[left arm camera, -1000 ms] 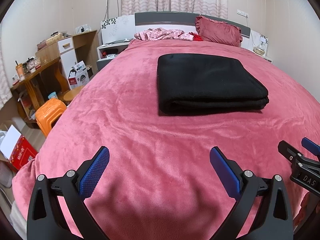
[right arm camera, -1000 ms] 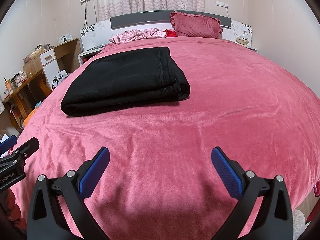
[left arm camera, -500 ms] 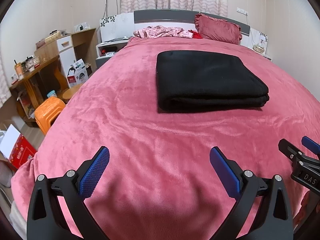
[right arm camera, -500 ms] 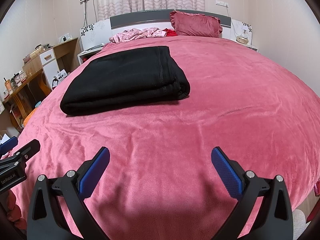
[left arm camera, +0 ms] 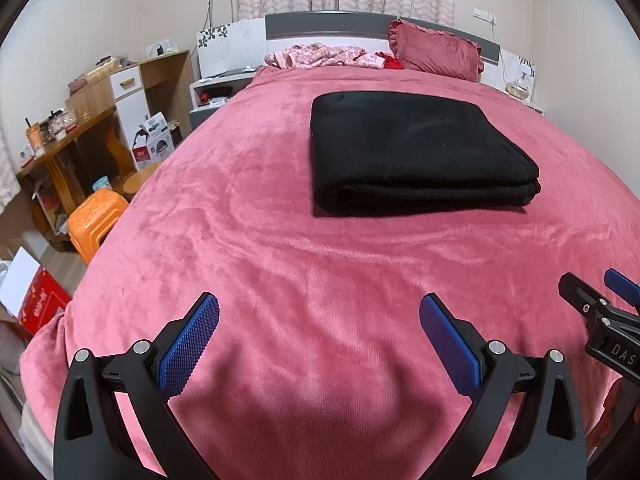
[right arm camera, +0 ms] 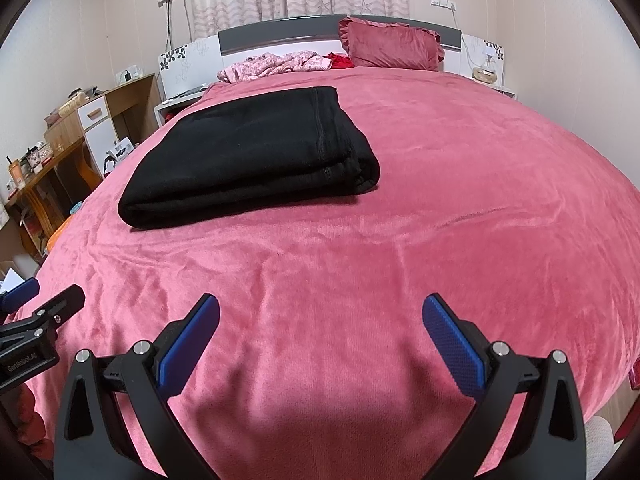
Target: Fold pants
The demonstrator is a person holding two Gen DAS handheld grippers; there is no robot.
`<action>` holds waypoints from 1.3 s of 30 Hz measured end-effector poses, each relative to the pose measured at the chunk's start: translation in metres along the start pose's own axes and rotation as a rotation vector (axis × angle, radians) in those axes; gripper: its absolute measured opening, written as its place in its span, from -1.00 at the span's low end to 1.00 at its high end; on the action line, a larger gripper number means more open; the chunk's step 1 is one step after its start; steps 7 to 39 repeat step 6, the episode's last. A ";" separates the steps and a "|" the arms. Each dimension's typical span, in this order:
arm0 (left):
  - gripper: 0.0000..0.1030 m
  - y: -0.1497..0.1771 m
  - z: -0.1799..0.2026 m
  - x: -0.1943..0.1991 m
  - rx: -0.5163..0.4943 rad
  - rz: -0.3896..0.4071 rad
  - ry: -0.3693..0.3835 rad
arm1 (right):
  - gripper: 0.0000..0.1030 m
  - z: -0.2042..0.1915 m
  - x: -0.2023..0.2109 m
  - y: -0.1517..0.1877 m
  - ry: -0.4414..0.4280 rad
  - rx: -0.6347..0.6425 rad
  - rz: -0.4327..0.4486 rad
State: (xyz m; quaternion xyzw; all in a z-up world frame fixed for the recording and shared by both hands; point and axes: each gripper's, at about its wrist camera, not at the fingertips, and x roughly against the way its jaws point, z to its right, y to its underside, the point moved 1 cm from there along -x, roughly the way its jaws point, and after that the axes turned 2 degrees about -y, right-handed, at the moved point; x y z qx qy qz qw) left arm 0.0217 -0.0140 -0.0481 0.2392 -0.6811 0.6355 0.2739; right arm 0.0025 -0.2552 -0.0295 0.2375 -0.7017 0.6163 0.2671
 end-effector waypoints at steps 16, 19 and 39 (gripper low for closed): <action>0.93 0.003 -0.001 -0.013 0.002 -0.073 0.006 | 0.97 0.002 -0.005 0.002 0.003 -0.007 -0.018; 0.93 0.003 -0.001 -0.013 0.002 -0.073 0.006 | 0.97 0.002 -0.005 0.002 0.003 -0.007 -0.018; 0.93 0.003 -0.001 -0.013 0.002 -0.073 0.006 | 0.97 0.002 -0.005 0.002 0.003 -0.007 -0.018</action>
